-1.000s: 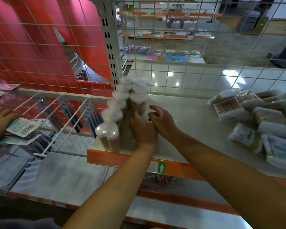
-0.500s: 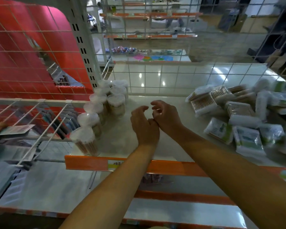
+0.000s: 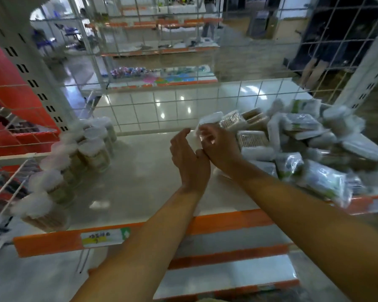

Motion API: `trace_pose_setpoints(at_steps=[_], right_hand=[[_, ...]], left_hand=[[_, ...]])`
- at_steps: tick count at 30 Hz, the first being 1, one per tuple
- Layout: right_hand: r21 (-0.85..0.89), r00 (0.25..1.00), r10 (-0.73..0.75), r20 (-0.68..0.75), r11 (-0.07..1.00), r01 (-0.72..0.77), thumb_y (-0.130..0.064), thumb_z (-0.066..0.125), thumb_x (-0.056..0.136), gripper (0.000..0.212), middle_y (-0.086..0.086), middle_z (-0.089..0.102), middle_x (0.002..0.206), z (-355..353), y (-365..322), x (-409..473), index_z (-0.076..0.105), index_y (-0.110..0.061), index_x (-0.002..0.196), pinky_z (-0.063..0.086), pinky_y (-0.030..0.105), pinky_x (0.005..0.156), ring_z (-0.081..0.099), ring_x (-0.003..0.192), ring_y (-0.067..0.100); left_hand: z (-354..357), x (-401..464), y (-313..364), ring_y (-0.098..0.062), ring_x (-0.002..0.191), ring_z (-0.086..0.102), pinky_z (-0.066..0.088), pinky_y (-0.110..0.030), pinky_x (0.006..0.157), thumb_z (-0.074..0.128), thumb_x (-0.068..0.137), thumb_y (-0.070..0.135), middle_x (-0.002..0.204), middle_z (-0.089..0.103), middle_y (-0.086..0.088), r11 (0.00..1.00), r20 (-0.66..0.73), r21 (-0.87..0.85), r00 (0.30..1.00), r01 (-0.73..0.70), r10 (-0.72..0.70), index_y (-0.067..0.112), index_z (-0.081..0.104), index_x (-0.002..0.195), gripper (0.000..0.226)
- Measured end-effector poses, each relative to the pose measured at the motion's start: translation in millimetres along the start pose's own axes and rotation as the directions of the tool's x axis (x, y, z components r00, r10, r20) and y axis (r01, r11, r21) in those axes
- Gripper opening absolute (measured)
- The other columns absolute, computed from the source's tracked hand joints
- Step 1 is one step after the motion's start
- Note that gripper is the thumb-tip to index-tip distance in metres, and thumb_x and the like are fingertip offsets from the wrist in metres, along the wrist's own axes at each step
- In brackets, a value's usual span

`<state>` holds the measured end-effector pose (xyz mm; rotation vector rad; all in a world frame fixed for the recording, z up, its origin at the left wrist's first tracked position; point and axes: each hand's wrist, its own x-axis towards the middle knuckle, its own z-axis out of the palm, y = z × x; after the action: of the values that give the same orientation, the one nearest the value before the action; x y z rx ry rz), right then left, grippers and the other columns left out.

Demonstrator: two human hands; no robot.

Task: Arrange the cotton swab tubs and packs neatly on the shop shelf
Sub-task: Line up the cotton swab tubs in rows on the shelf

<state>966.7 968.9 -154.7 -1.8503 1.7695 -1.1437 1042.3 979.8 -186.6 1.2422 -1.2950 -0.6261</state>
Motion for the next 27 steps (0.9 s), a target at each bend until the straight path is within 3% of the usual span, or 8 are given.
trace_pose_setpoints(at_steps=[2, 5, 9, 13, 18, 21, 25, 27], right_hand=[[0.006, 0.999, -0.008, -0.037, 1.0, 0.008, -0.006, 0.051, 0.086, 0.031, 0.01, 0.067, 0.109, -17, 9, 3, 0.061, -0.007, 0.115, 0.049, 0.021, 0.085, 0.062, 0.098, 0.017], [-0.022, 0.998, 0.009, -0.054, 1.0, -0.01, -0.011, 0.053, 0.089, 0.032, 0.008, 0.065, 0.112, -45, 23, 4, 0.057, -0.008, 0.121, 0.037, 0.0, 0.066, 0.055, 0.09, 0.006], [0.01, 0.985, 0.016, -0.171, 1.0, -0.014, -0.017, 0.054, 0.091, 0.029, 0.007, 0.067, 0.107, -83, 45, 9, 0.059, -0.01, 0.119, 0.041, 0.011, 0.07, 0.058, 0.087, 0.009], [0.014, 0.952, 0.032, -0.304, 0.999, -0.03, -0.017, 0.054, 0.091, 0.026, -0.002, 0.063, 0.094, -124, 65, 15, 0.062, -0.01, 0.115, 0.035, -0.003, 0.061, 0.053, 0.073, -0.001], [0.034, 0.927, 0.078, -0.367, 0.997, -0.07, -0.015, 0.053, 0.09, 0.026, -0.004, 0.059, 0.09, -164, 92, 18, 0.063, -0.01, 0.114, 0.037, 0.004, 0.064, 0.053, 0.079, 0.006], [0.018, 0.908, 0.073, -0.412, 0.997, -0.072, -0.012, 0.053, 0.089, 0.026, -0.003, 0.06, 0.089, -182, 109, 18, 0.063, -0.01, 0.113, 0.037, 0.015, 0.068, 0.054, 0.079, 0.008], [0.02, 0.894, 0.122, -0.432, 0.992, -0.126, -0.013, 0.054, 0.086, 0.028, -0.004, 0.061, 0.089, -215, 135, 23, 0.063, -0.01, 0.113, 0.04, 0.008, 0.066, 0.056, 0.081, 0.01], [0.101, 0.877, 0.203, -0.436, 0.979, -0.177, -0.022, 0.053, 0.078, 0.033, 0.0, 0.065, 0.09, -235, 150, 29, 0.065, -0.013, 0.108, 0.051, 0.022, 0.08, 0.062, 0.083, 0.017]], left_hand=[[14, 1, 10, -0.028, 0.115, 0.045, 0.037, -0.049, 0.099, 0.046, 0.071, -0.004, 0.122, 0.047, -0.005, 1.0, 0.012, 0.015, 1.0, -0.005, 0.004, 0.007, 0.048, 0.124, 0.054], [38, 4, 26, -0.026, 0.111, 0.048, 0.039, -0.046, 0.097, 0.049, 0.076, -0.001, 0.117, 0.052, -0.008, 1.0, 0.045, 0.023, 0.999, -0.016, 0.015, 0.009, 0.052, 0.12, 0.046], [72, 5, 46, -0.025, 0.104, 0.053, 0.045, -0.037, 0.089, 0.047, 0.077, 0.002, 0.11, 0.055, -0.007, 0.997, 0.101, -0.052, 0.993, -0.049, 0.054, 0.01, 0.055, 0.117, 0.042], [102, -2, 67, -0.02, 0.097, 0.058, 0.043, -0.025, 0.082, 0.039, 0.07, 0.0, 0.105, 0.062, -0.008, 0.985, 0.107, -0.084, 0.982, -0.148, 0.156, 0.006, 0.063, 0.109, 0.046], [137, -15, 87, -0.012, 0.09, 0.054, 0.037, -0.004, 0.075, 0.042, 0.074, -0.006, 0.104, 0.062, -0.007, 0.972, 0.141, -0.086, 0.963, -0.218, 0.229, 0.004, 0.064, 0.107, 0.041], [158, -23, 96, -0.016, 0.096, 0.055, 0.038, -0.013, 0.077, 0.045, 0.076, -0.01, 0.109, 0.061, -0.009, 0.966, 0.197, -0.076, 0.946, -0.247, 0.258, 0.005, 0.063, 0.109, 0.041], [184, -27, 105, -0.017, 0.098, 0.058, 0.036, -0.012, 0.082, 0.047, 0.08, -0.005, 0.112, 0.063, -0.006, 0.966, 0.242, -0.022, 0.936, -0.258, 0.255, 0.009, 0.062, 0.112, 0.038], [194, -25, 110, -0.017, 0.1, 0.057, 0.043, -0.024, 0.085, 0.047, 0.084, -0.001, 0.115, 0.062, -0.004, 0.971, 0.284, 0.007, 0.931, -0.24, 0.228, 0.012, 0.059, 0.116, 0.037]])
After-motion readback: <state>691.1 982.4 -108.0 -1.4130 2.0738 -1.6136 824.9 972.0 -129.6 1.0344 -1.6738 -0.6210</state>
